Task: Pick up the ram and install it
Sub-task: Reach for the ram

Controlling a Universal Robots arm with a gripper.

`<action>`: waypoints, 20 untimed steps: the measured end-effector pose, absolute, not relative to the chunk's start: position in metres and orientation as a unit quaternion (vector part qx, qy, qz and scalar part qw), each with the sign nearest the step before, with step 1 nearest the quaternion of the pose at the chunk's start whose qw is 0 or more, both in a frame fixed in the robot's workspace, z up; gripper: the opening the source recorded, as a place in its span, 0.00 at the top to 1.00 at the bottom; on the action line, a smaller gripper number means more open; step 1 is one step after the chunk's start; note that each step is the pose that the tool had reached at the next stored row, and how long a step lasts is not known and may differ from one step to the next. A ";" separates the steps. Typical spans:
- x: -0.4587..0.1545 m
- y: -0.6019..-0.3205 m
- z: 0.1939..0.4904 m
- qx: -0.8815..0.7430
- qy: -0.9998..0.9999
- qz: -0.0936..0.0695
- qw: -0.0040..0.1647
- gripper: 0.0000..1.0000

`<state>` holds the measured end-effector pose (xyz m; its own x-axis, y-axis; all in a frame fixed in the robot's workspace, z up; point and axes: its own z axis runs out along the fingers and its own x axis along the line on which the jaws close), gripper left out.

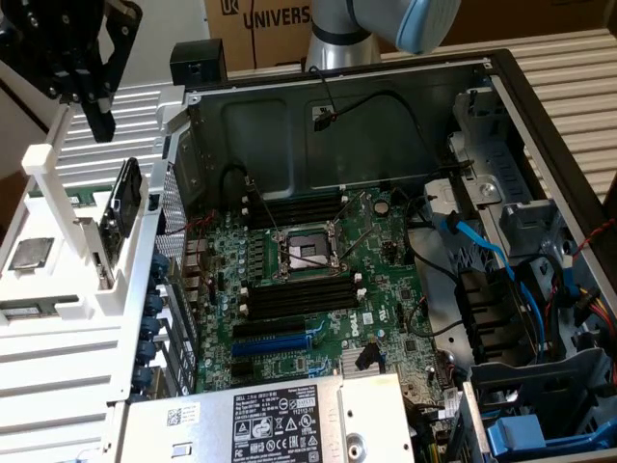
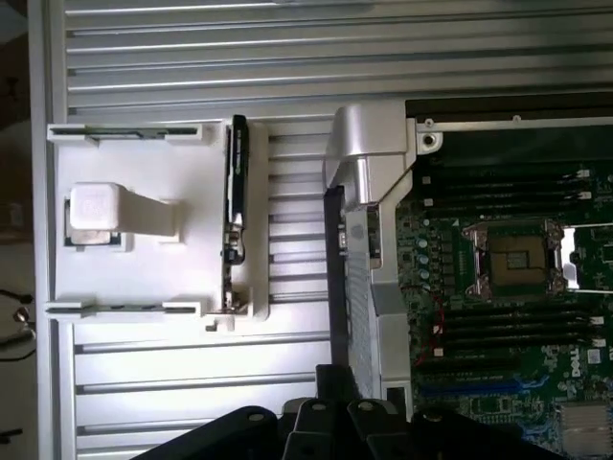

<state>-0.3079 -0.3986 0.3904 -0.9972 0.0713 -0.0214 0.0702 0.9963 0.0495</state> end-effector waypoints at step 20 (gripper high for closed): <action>-0.399 -0.399 0.388 0.035 0.999 0.024 0.012 0.90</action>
